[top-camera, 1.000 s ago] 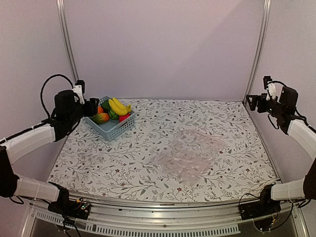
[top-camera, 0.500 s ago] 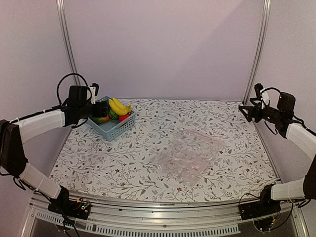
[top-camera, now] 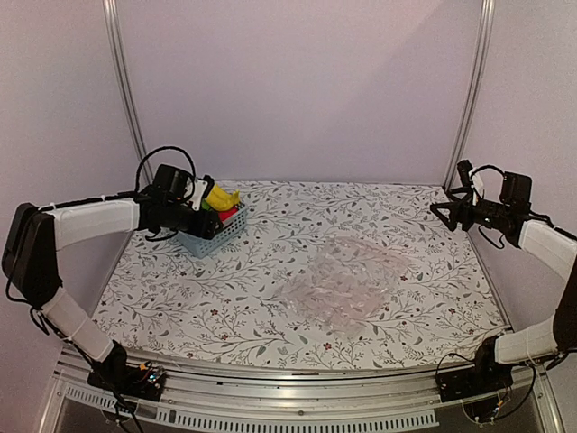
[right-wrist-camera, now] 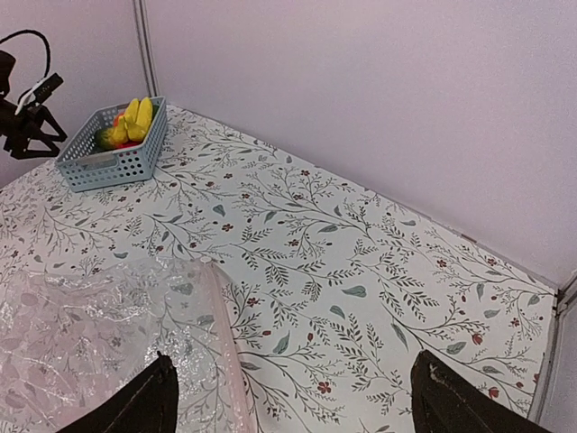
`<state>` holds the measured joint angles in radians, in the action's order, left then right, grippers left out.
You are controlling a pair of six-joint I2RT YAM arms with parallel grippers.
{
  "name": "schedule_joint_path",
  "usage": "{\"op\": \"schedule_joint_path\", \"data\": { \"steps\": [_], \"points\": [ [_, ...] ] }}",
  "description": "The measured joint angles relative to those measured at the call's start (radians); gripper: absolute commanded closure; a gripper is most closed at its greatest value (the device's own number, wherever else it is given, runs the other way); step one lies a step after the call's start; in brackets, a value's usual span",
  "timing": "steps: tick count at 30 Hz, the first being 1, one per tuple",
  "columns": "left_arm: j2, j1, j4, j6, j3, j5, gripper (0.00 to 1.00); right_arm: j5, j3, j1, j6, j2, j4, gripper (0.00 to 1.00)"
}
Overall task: Place the food in the zip-top bag and seal the zipper
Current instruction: Adjust the bin at the corner of the board.
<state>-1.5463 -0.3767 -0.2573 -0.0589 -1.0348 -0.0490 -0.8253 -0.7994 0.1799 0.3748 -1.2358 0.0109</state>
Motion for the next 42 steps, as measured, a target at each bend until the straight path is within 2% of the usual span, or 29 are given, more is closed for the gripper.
{"op": "schedule_joint_path", "data": {
  "steps": [3, 13, 16, 24, 34, 42],
  "points": [
    [-0.027, -0.01, -0.019, 0.003, -0.013, 0.0, 0.26, -0.002, 0.0, 0.0, 0.007, 0.0, -0.011, 0.12],
    [-0.176, -0.015, -0.018, -0.01, -0.116, 0.063, 0.48, -0.016, -0.001, 0.0, 0.019, 0.0, -0.031, 0.13],
    [-0.217, -0.015, -0.018, -0.012, -0.145, 0.083, 0.51, -0.024, -0.012, 0.0, 0.025, 0.0, -0.048, 0.13],
    [-0.256, -0.015, -0.022, 0.006, -0.163, 0.093, 0.73, -0.038, -0.025, 0.0, 0.033, 0.002, -0.056, 0.13],
    [-0.256, -0.032, -0.018, 0.041, -0.163, 0.02, 0.8, -0.046, -0.026, 0.0, 0.034, 0.013, -0.058, 0.13],
    [-0.248, -0.121, -0.01, 0.098, -0.134, -0.048, 0.81, -0.047, -0.026, 0.0, 0.037, 0.017, -0.064, 0.13]
  ]
}}
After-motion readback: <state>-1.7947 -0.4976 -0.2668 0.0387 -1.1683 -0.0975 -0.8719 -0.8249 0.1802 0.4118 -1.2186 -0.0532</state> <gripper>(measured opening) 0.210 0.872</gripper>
